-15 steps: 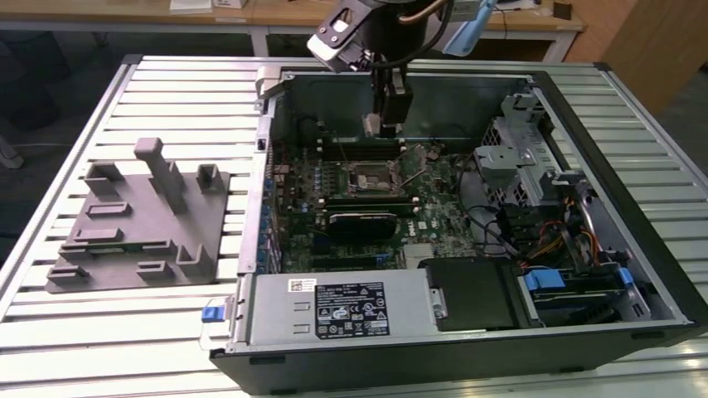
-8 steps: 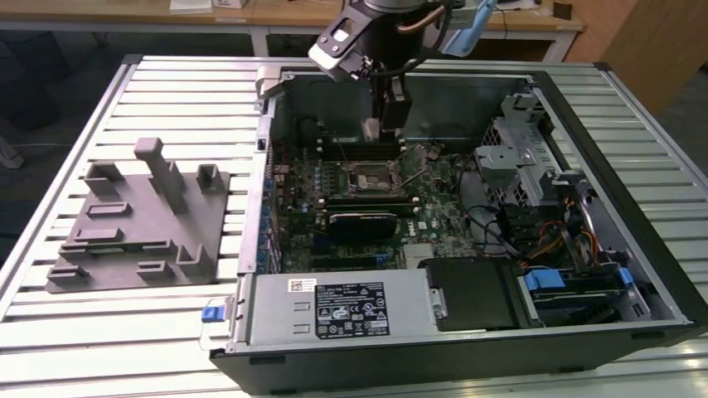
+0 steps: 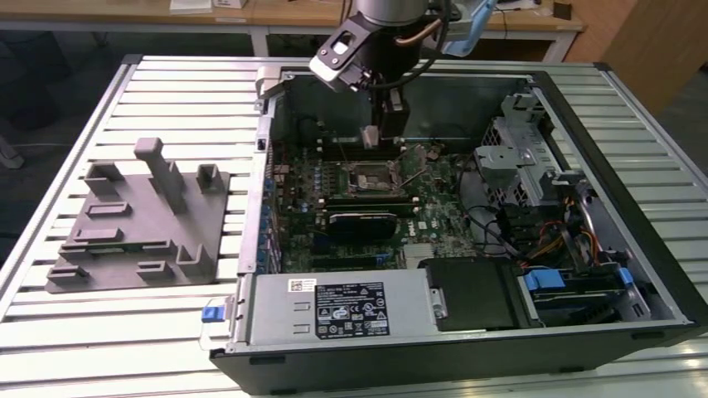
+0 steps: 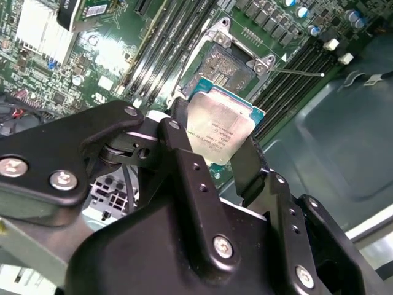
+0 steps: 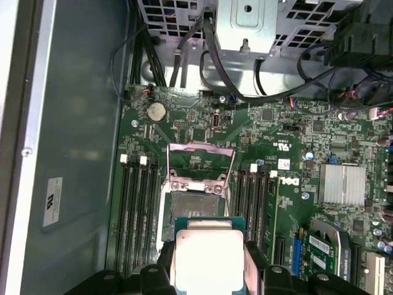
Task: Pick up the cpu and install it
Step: 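Place the cpu into insertion slot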
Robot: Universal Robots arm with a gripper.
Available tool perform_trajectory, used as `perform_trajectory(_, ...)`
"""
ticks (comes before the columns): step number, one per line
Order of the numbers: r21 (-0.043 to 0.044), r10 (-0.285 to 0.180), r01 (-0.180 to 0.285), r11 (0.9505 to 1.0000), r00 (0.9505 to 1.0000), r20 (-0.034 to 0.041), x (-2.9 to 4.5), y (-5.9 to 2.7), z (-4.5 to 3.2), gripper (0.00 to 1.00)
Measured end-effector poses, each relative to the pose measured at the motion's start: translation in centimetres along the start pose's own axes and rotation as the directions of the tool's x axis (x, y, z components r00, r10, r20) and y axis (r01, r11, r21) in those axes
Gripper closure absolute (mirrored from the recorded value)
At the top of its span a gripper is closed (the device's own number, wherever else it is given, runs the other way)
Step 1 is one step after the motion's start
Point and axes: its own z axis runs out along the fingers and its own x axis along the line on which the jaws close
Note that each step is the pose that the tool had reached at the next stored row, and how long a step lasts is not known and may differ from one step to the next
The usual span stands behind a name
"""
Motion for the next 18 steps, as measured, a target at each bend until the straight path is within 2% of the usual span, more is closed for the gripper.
perform_trajectory(18,0.0,0.036,-0.036,0.9993,0.9993,0.0018,0.13,-0.08,1.68,0.47)
